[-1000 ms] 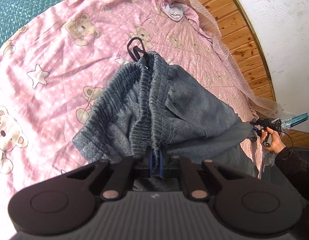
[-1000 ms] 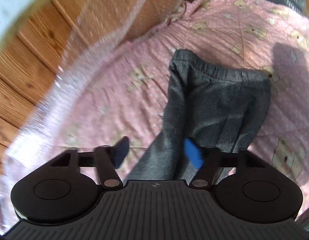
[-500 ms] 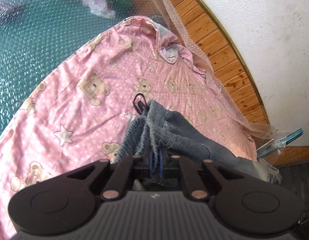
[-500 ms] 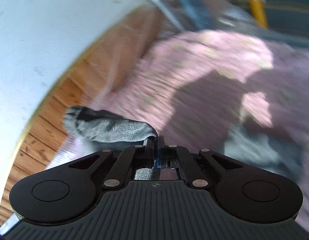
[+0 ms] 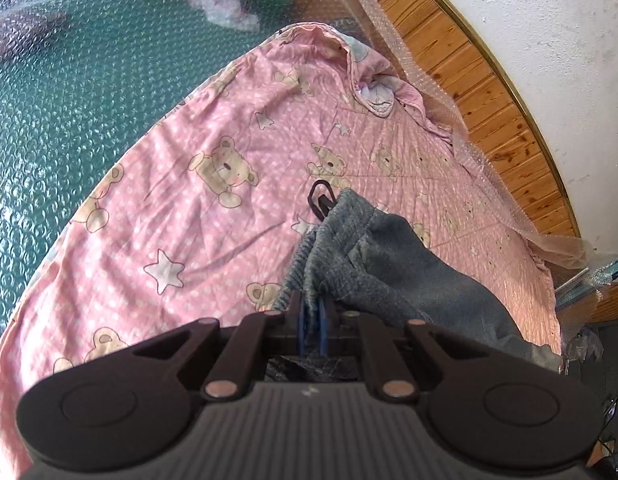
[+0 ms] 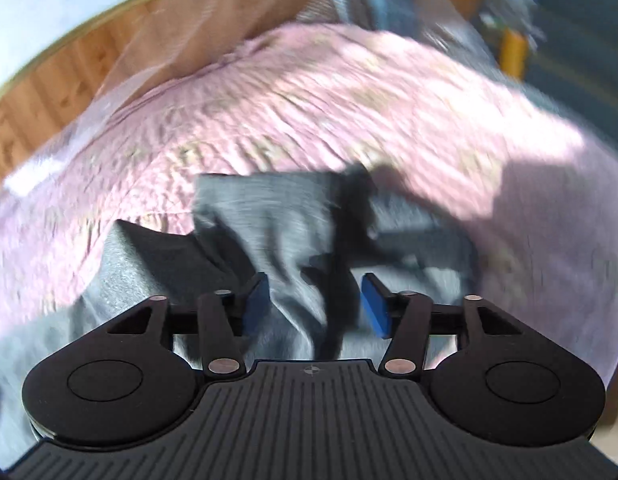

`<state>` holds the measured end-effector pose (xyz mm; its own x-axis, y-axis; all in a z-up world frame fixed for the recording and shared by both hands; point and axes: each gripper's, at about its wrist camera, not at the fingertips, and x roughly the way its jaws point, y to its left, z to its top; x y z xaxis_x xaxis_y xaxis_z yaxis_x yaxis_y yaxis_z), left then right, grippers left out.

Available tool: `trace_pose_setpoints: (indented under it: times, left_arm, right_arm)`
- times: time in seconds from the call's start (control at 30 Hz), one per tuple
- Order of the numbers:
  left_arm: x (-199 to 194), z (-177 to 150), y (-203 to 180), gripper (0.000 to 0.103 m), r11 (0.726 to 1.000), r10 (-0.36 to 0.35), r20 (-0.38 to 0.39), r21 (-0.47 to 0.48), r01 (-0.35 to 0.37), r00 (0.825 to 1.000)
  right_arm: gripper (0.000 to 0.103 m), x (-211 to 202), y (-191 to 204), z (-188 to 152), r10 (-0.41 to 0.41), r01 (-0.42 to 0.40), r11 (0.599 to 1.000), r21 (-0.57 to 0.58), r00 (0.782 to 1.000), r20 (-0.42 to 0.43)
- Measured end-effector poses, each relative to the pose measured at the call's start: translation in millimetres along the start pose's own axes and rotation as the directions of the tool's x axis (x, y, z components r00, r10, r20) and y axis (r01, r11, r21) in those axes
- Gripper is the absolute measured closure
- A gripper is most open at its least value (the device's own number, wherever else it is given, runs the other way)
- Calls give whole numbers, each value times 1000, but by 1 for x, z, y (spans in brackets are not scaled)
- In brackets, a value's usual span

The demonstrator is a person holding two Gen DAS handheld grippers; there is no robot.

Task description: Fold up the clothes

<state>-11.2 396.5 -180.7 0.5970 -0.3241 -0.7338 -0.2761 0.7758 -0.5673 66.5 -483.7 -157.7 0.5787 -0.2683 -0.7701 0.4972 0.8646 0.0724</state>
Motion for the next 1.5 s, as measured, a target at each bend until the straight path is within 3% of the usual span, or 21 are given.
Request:
trace_pose_setpoints:
  times: [0.07, 0.2, 0.27, 0.33, 0.37, 0.5, 0.63, 0.73, 0.83, 0.9, 0.93, 0.97, 1.1, 1.13, 1.23, 1.33, 1.43, 1.5]
  left_arm:
    - [0, -4, 0, 96, 1000, 4, 5, -10, -4, 1000]
    - [-2, -9, 1, 95, 1000, 6, 17, -22, -6, 1000]
    - [-3, -11, 0, 95, 1000, 5, 23, -27, -5, 1000]
    - [-4, -13, 0, 95, 1000, 7, 24, -31, -6, 1000]
    - [-3, -14, 1, 95, 999, 8, 23, -34, -8, 1000]
    - [-2, -15, 2, 95, 999, 18, 14, -37, -17, 1000]
    - [1, -13, 0, 95, 999, 30, 5, -30, -30, 1000]
    - [3, -8, -2, 95, 999, 30, 1, -25, -30, 1000]
    - [6, -5, -3, 95, 999, 38, -6, -19, -38, 999]
    - [6, -3, -4, 94, 999, 48, -3, -10, -48, 999]
    - [5, -1, -5, 94, 999, 45, 2, -5, -45, 999]
    - [3, -1, -7, 94, 999, 45, 7, 0, -45, 999]
    - [-2, -1, -12, 94, 1000, 27, 20, 9, -27, 999]
    - [-2, -2, -11, 94, 1000, 24, 21, 5, -24, 999]
    - [2, -6, -8, 94, 999, 33, 21, -13, -33, 999]
    - [1, -3, -12, 95, 999, 54, 34, 3, -54, 998]
    - [-11, 6, -21, 95, 999, 43, 89, 19, -44, 995]
    - [-24, 13, -26, 97, 1000, 19, 144, 17, -22, 989]
  right_arm:
    - [27, 13, 10, 15, -15, 14, 996, -88, 1000, -18]
    - [32, 43, -2, 31, -61, 59, 998, -34, 996, -64]
    - [36, 48, -28, 34, 2, 9, 987, 163, 998, -63]
    - [43, 50, -55, 26, 111, -90, 929, 358, 993, -38]
    - [49, 53, -62, 22, 136, -113, 908, 404, 990, -29]
    - [50, 61, -67, 13, 141, -123, 894, 431, 990, -9]
    - [78, 62, -58, 15, 229, -222, 892, 393, 973, 31]
    - [78, 59, -59, 17, 305, -306, 852, 425, 950, 74]
    - [69, 64, -60, 19, 329, -324, 827, 460, 942, 73]
    - [96, 66, -59, 22, 304, -294, 850, 437, 952, 49]
    - [103, 61, -58, 24, 281, -276, 865, 419, 958, 53]
    - [103, 49, -59, 28, 257, -272, 872, 408, 962, 93]
    - [103, -26, -81, 33, 204, -308, 841, 445, 942, 266]
    - [103, -35, -88, 26, 182, -287, 842, 457, 948, 261]
    - [103, -14, -102, -4, 126, -167, 858, 486, 985, 117]
    - [103, 25, -109, -24, 122, -101, 866, 490, 992, -12]
    - [103, 17, -106, -14, 116, -115, 880, 461, 993, 26]
    - [103, -9, -108, -6, 146, -184, 858, 479, 983, 115]
